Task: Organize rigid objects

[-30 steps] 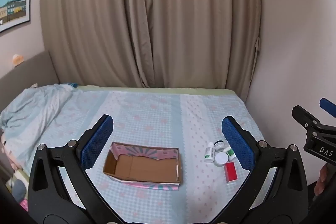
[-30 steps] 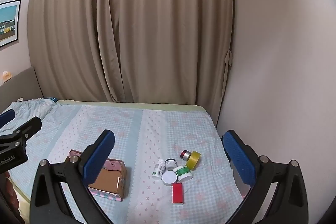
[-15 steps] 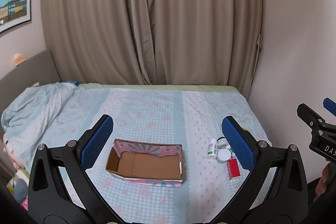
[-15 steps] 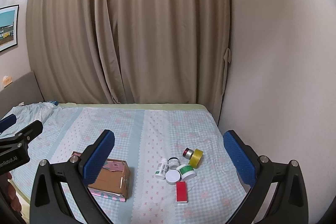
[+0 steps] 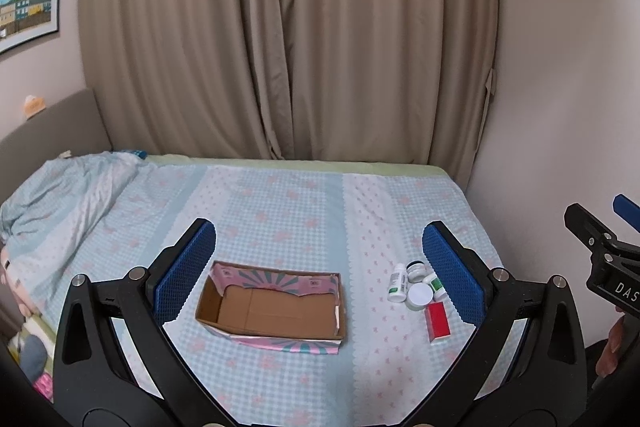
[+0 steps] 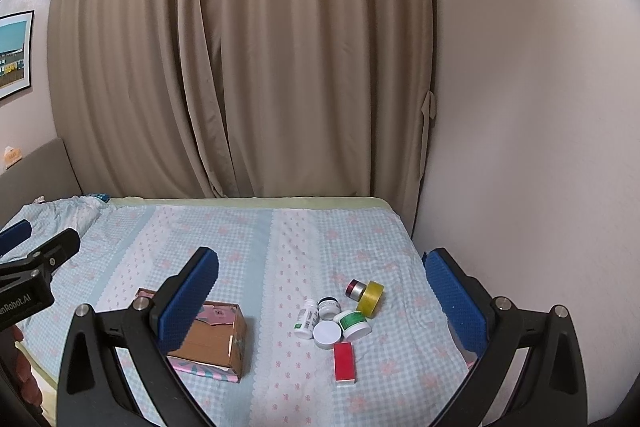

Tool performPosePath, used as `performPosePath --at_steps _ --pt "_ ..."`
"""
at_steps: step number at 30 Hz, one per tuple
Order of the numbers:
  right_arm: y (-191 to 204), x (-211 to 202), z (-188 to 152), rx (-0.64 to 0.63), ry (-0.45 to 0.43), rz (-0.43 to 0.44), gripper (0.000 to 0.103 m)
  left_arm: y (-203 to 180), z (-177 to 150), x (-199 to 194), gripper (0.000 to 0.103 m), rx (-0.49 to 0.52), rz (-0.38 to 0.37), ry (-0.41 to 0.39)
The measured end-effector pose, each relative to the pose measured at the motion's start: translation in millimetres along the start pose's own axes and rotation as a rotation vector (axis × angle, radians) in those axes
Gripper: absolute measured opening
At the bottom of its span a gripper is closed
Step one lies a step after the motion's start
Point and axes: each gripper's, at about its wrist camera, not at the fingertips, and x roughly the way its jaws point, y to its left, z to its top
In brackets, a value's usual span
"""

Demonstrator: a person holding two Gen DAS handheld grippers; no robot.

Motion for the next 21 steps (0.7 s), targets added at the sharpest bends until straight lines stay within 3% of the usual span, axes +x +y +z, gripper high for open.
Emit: performPosePath --at_steps 21 --pt "4.6 -3.9 -6.3 -0.005 -0.007 0.019 0.103 -2.4 -7.5 -6.5 0.103 -0.011 0.025 -0.013"
